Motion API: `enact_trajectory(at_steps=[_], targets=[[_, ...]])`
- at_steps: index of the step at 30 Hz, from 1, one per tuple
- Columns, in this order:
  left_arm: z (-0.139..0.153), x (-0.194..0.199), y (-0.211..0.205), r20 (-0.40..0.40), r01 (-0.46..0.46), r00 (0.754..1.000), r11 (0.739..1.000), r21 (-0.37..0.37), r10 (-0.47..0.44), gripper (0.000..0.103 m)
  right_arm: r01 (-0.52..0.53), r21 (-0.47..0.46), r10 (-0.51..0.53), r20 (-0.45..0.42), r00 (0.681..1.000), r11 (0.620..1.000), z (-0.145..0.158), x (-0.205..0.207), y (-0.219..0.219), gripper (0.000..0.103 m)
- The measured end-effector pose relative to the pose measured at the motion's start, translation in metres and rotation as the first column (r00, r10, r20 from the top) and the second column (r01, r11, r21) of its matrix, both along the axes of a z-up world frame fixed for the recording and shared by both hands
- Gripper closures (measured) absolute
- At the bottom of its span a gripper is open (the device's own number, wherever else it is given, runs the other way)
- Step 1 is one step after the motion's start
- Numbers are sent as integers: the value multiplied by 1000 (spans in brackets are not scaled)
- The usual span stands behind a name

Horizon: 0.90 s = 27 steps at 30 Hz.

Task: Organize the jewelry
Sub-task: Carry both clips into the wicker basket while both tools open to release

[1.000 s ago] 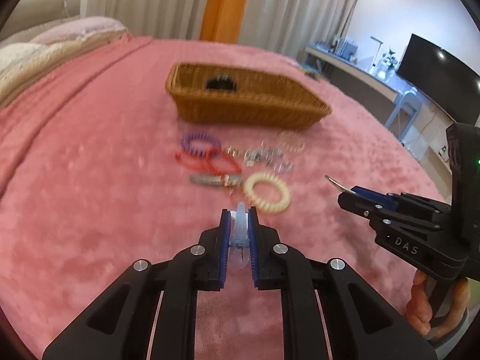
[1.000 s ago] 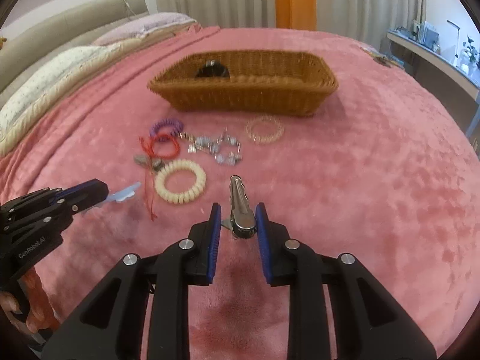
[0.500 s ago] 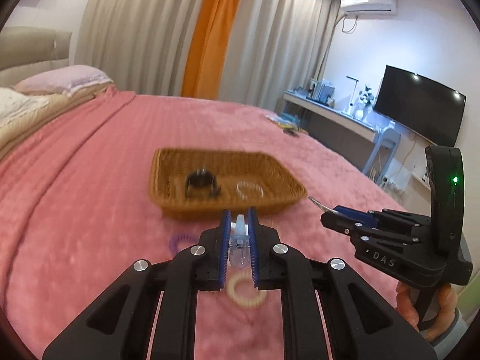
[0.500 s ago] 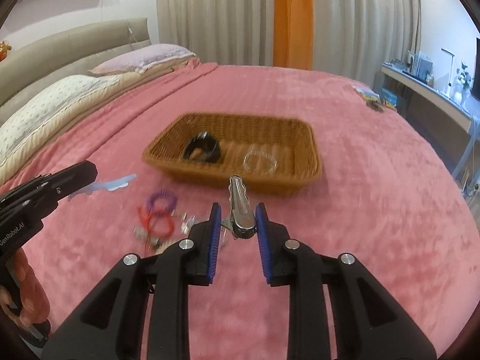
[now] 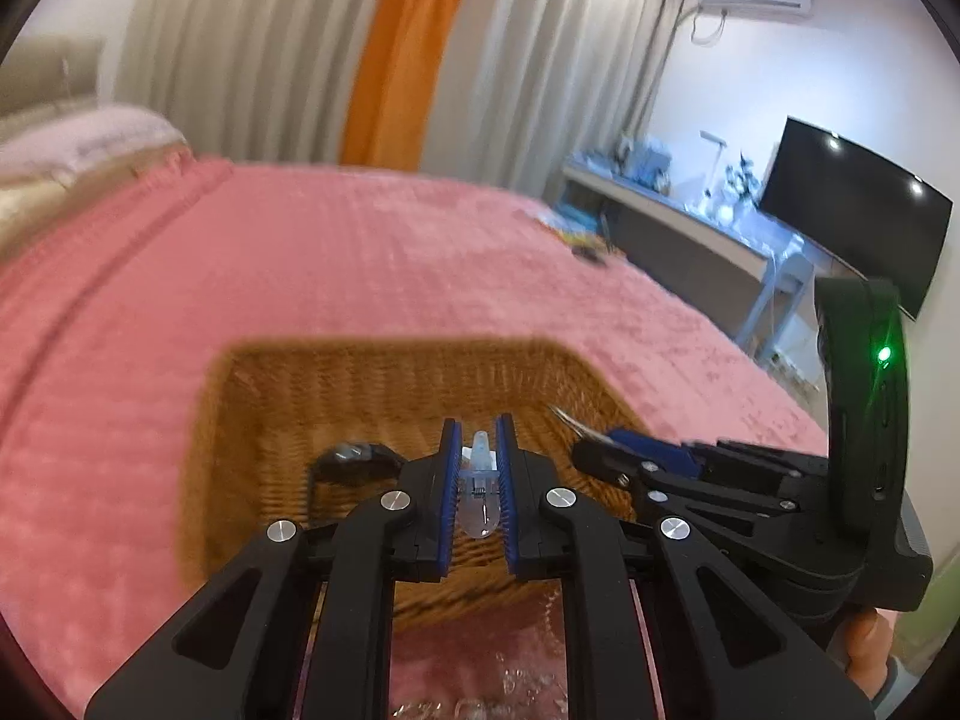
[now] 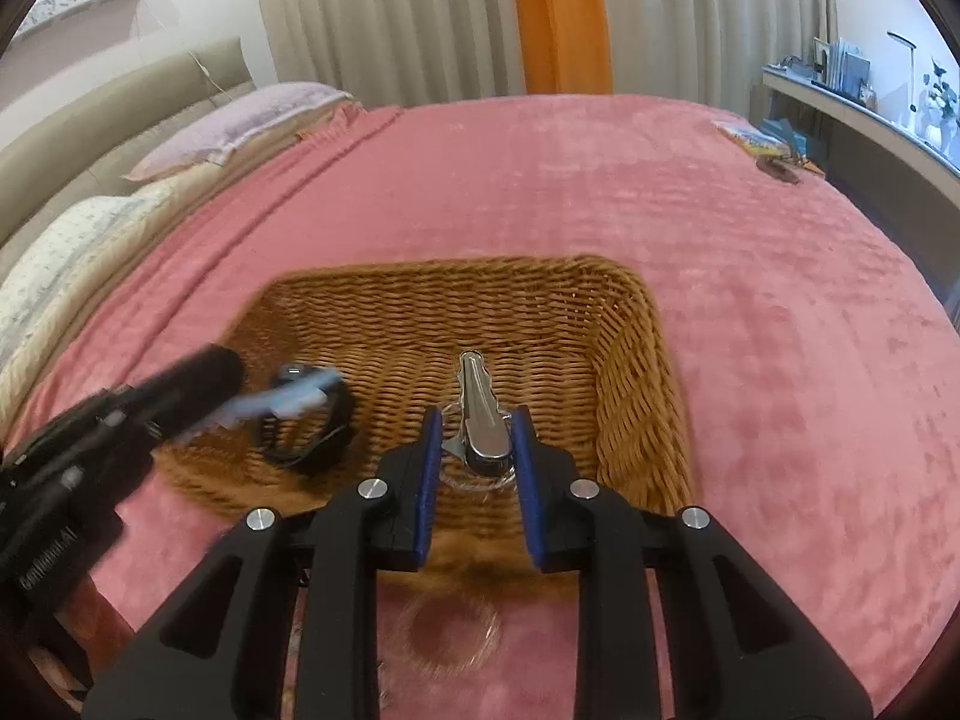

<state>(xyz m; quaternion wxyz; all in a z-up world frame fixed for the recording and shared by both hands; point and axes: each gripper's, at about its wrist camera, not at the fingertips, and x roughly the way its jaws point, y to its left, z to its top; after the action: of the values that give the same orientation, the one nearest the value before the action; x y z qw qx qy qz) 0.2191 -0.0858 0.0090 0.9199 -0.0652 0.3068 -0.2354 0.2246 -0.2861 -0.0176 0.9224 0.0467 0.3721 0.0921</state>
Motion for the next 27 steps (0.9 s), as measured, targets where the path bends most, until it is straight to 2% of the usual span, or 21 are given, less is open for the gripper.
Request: enact_trajectory(at_steps=[5,13,15,17,20,25,26,27], targets=[[-33,25,3,-93,14,995,998,-55,-19,93,-10,-42,9,-28,1000,999,-17,16,4,82],[-44,31,6,-113,5,994,999,-47,-11,91,-19,-52,17,-30,999,998,-25,20,2,82],[-40,28,8,-106,7,994,998,-58,-13,83,-18,-39,16,-29,999,999,-24,19,0,82],[-36,23,11,-93,5,996,998,-62,-11,80,-9,-29,9,-20,1000,1000,-21,16,-3,82],[-25,13,16,-73,13,997,996,-85,-19,68,1,-4,-1,-4,1000,1000,-13,8,-10,76],[1,-21,22,-6,33,999,996,-86,-34,55,10,19,-10,17,1000,1000,2,-17,-17,72],[7,-32,23,11,35,999,996,-78,-34,53,9,26,-10,20,1000,1000,4,-22,-19,71],[11,-38,23,23,36,999,997,-71,-35,47,9,35,-10,24,1000,999,6,-30,-20,64]])
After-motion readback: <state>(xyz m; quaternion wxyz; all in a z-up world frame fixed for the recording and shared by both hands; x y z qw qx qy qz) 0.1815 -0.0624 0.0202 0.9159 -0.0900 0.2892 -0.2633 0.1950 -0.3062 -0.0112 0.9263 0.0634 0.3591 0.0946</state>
